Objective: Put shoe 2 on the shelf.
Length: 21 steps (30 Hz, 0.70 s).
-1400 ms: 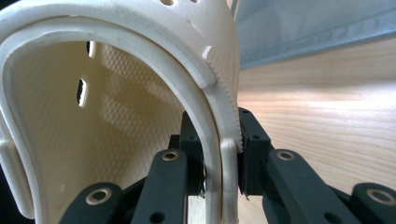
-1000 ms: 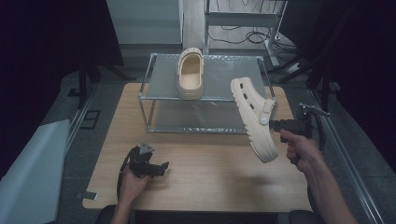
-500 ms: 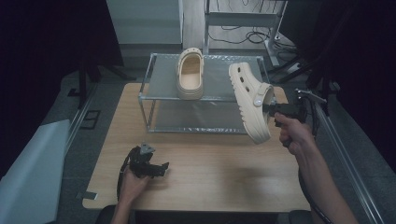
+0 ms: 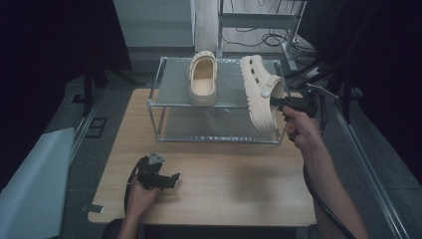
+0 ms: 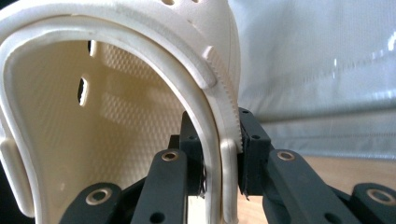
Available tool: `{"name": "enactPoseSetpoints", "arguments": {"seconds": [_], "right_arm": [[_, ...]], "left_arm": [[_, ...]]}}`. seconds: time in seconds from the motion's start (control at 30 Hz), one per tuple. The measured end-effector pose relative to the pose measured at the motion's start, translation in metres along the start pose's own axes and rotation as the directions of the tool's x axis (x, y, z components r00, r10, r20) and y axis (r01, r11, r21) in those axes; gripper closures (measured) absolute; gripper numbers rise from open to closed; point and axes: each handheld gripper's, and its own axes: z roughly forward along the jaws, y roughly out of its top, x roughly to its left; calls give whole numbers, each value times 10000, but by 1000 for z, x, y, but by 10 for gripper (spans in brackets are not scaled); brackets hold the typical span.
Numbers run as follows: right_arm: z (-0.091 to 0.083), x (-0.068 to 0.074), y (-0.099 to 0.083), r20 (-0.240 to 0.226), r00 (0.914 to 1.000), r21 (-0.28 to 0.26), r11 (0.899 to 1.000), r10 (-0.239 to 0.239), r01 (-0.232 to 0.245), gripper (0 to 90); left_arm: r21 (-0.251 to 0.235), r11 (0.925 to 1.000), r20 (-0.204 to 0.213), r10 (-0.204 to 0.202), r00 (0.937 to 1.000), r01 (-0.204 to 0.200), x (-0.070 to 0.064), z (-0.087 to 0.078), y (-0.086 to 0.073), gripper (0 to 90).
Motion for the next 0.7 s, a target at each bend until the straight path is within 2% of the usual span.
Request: {"name": "enactPoseSetpoints", "arguments": {"seconds": [0.13,0.4,0.57,0.7], "right_arm": [[11,7,10,401,9992,-266,9996,-72,83,757],[28,15,25,777,9968,-704,9972,-193,248,756],[47,17,34,1373,9903,-949,9949,-222,354,756],[56,18,37,1556,9878,-1118,9933,-106,283,756]], "left_arm": [[-25,10000,37,27,10000,-27,0,-1,0,0],[-136,9999,51,-17,10000,18,0,-1,0,0],[-200,9998,96,-21,10000,23,0,-1,0,0],[-212,9998,139,-14,9999,17,1,-1,1,0]]}}
